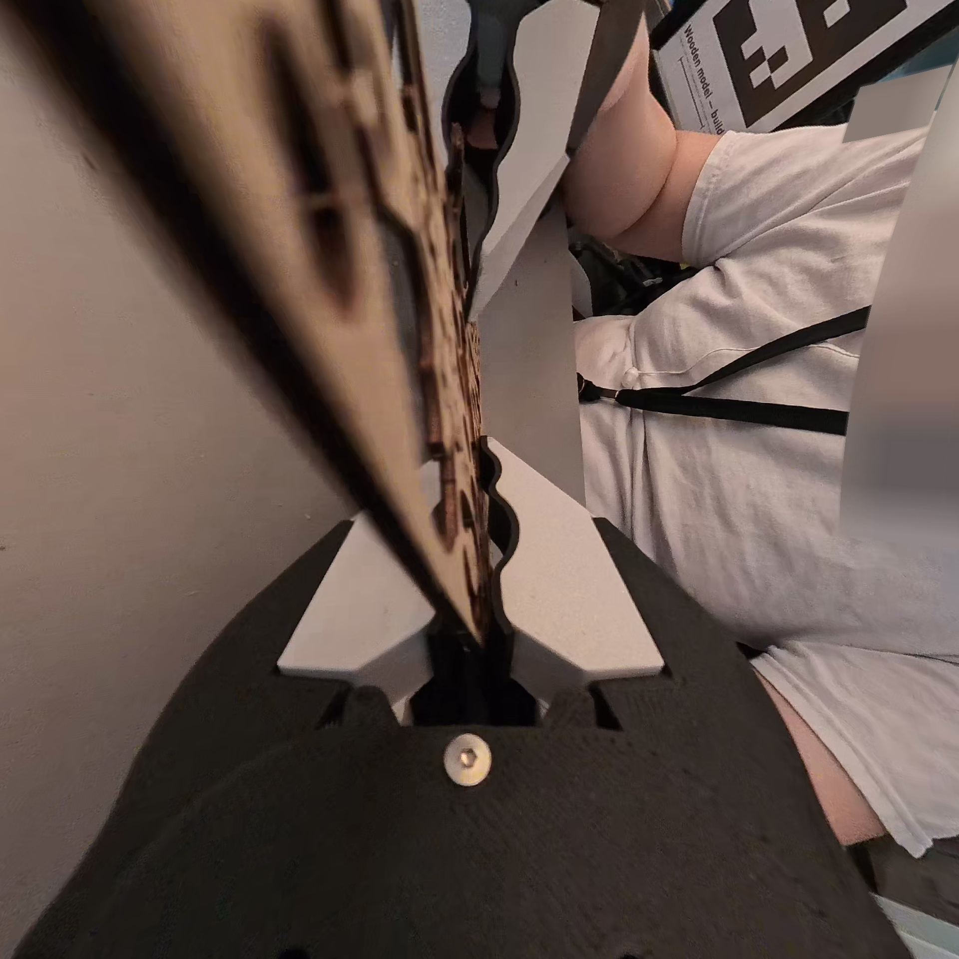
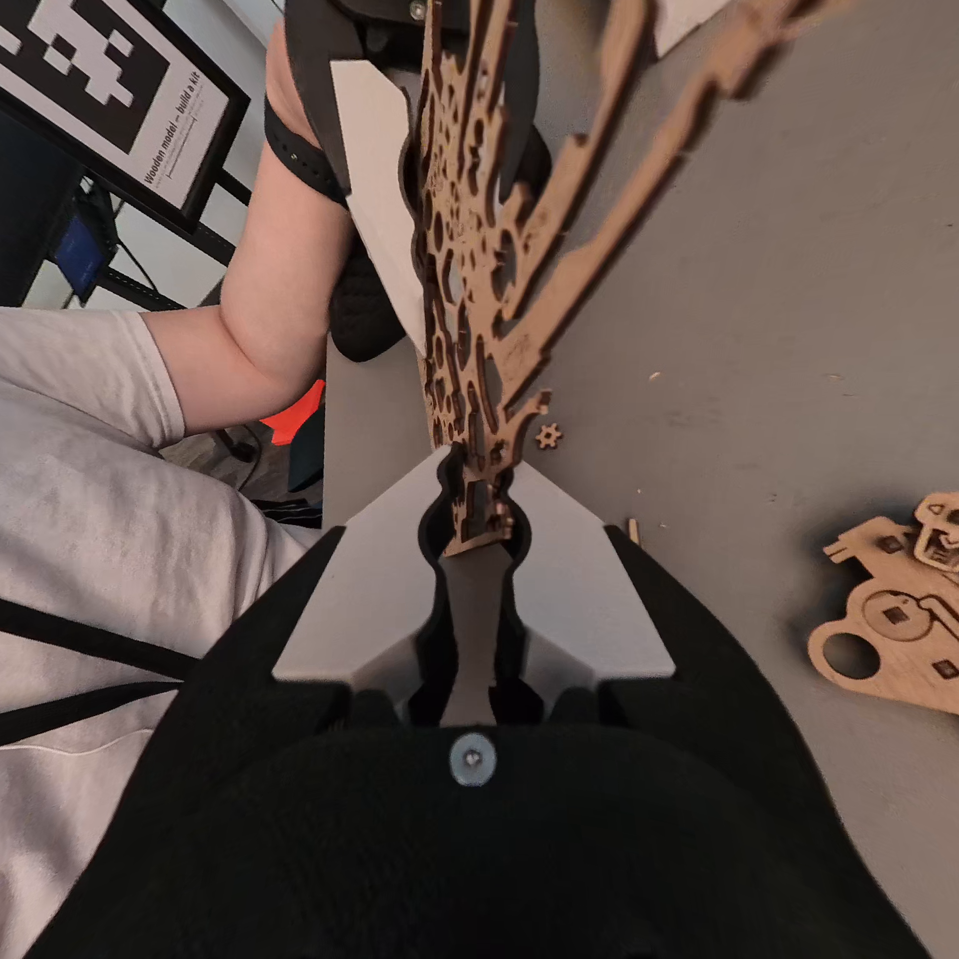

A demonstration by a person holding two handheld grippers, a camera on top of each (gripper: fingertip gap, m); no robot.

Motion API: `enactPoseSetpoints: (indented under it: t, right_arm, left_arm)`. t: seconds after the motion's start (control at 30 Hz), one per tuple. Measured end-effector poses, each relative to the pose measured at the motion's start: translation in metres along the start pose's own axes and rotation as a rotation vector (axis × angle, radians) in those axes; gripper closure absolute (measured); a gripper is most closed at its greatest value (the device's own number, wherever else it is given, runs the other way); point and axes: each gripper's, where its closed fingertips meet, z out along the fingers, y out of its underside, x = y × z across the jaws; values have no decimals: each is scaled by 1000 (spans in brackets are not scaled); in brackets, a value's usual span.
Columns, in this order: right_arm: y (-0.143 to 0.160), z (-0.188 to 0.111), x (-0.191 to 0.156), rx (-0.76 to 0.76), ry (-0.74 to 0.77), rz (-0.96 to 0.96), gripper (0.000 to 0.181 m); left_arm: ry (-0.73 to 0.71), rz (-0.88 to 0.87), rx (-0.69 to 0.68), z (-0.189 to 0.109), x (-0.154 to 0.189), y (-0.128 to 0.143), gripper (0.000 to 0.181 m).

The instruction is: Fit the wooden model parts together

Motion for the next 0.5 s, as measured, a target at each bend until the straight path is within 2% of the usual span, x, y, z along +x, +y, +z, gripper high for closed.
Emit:
enactPoseSetpoints:
  t: [0.23,0.37,0.5]
  right_arm:
    - [-2,-2,5,-29,69,-2,172]
    - [-6,-4,-4,20,-10,-20,174]
    - [-4,-4,0,29,26,-27,172]
  left_arm:
    - [-20,-19,17,-1,-4,-2,181]
    - [7,-4,24,-3,-1,-2,180]
    - [25,-56,17,-1,-4,-1,180]
